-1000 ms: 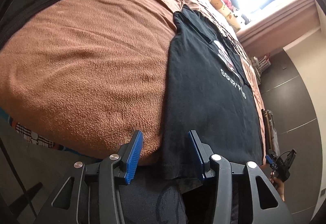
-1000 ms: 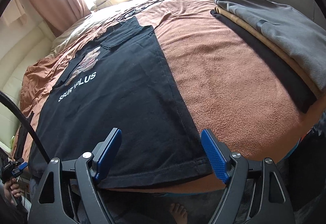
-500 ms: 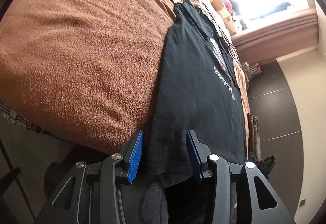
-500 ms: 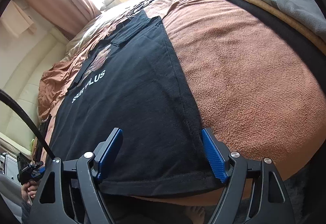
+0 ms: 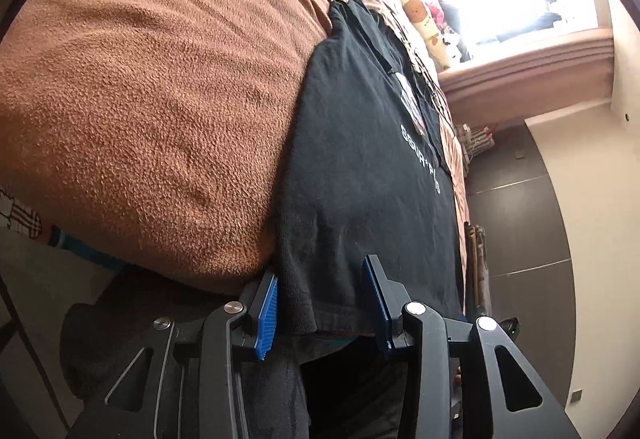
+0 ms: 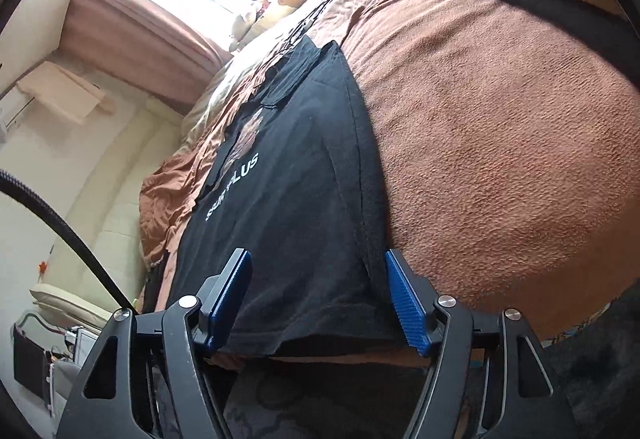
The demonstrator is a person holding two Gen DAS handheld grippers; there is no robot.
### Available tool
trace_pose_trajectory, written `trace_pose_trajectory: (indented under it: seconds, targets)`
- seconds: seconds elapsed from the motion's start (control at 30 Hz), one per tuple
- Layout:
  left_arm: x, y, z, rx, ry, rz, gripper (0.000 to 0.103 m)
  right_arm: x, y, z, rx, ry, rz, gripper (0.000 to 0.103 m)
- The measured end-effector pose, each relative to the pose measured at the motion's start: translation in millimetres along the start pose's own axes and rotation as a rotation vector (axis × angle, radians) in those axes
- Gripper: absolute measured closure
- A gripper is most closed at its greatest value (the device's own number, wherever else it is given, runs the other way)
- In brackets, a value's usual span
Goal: Fold small clothes
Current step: 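Move both tools down to the hem of the black shirt, then close both tools on the shirt hem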
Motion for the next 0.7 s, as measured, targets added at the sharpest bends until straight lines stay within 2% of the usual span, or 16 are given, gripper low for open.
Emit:
trace_pose_trajectory:
  seconds: [0.13,0.27,0.43,0.5,0.57,0.6,0.63,0.7]
  targets:
    - [2,-3,-5,-0.011,0.026,-0.007,0.075,-8,1,21,0.014,-0.073,0.008,0.037]
    - [6,-9,-2,0.009,0.037,-0.011,0.076,-13,-9,27,0.021,-0.057,0.003,0.037]
    - [9,-9,-5,0.011,0.085,-0.011,0.097,-15,-16,27,0.011,-0.066,0.016,0.038]
    - [8,-8,-6,0.000,0.086,-0.005,0.098,-14,-15,25,-0.003,-0.099,0.011,0.054]
    - [3,-6,-5,0.006,0.094,0.009,0.098,-12,-13,25,-0.006,-0.133,0.002,0.079]
    - [0,-5,-4,0.009,0.092,0.019,0.098,-11,-12,23,-0.004,-0.141,-0.003,0.085]
    - [-4,-4,-2,0.009,0.085,0.031,0.099,-11,-12,21,-0.002,-0.143,-0.006,0.096]
    - [-11,1,1,-0.001,0.068,0.057,0.099,-17,-9,16,0.007,-0.127,0.018,0.100]
Point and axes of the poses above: each gripper's, at about its wrist camera, not at the fingertips, and x roughly the way its jaws point, z to its right, y to its top, the point moved 9 cm from there along x, roughly the way its jaws point, and after that the axes turned 7 degrees about x, right-handed, at the moved point
